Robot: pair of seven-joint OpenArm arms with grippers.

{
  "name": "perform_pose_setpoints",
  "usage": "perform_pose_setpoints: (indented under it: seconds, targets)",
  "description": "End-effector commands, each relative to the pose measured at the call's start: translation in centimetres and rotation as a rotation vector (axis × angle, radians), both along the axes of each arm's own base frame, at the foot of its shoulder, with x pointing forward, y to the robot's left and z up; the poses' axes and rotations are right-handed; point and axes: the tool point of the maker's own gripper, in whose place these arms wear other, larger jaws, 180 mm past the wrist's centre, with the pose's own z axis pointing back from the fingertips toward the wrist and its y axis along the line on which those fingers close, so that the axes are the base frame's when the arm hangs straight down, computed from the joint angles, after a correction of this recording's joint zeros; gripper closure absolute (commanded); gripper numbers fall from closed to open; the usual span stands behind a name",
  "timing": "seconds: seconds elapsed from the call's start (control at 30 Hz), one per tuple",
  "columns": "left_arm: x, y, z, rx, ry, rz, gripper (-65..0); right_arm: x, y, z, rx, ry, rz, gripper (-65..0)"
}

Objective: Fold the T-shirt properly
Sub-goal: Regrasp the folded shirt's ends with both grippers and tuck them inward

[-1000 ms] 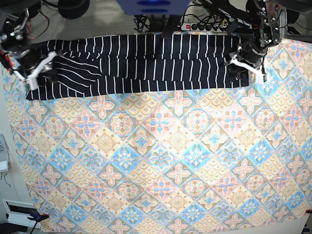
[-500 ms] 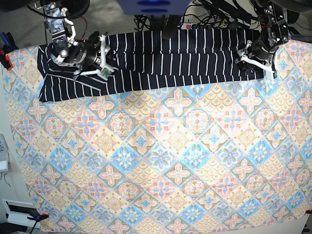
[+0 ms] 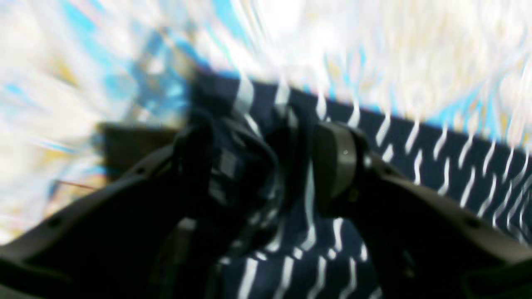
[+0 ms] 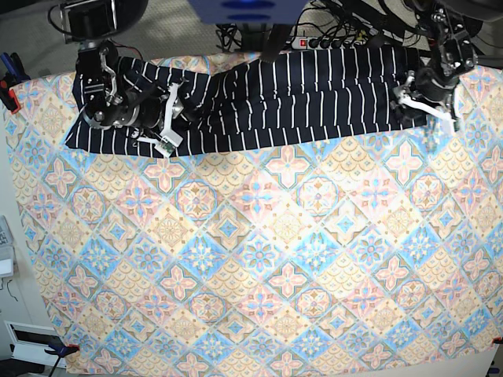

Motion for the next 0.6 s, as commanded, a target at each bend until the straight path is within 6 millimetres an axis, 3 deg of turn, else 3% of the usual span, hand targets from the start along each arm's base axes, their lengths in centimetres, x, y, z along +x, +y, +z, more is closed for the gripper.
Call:
perform_pose_setpoints:
  seconds: [0.0, 0.1, 0.27, 0.57]
  targets:
    - [0.0, 0.1, 0.7, -0.007, -0.023, -0.014, -37.6, -2.0, -5.3, -2.8, -0.268, 0.112, 0.006, -17.9]
    - [0.3, 0.6, 1.9, -0.006, -0.052, -0.04, -37.6, -1.7, -6.2, -2.6, -0.275, 0.108, -0.023, -16.7]
    - [-1.4, 0.4, 1.1, -0.038, 0.039, -0.065, -37.6, -1.0, -7.4, -2.1, -0.302, 0.091, -0.02, -16.8]
    - [-2.2, 2.9, 1.8, 0.04, 0.135, -0.141, -37.6, -1.0, -7.4, -2.1, -0.304, 0.09, -0.018, -16.7]
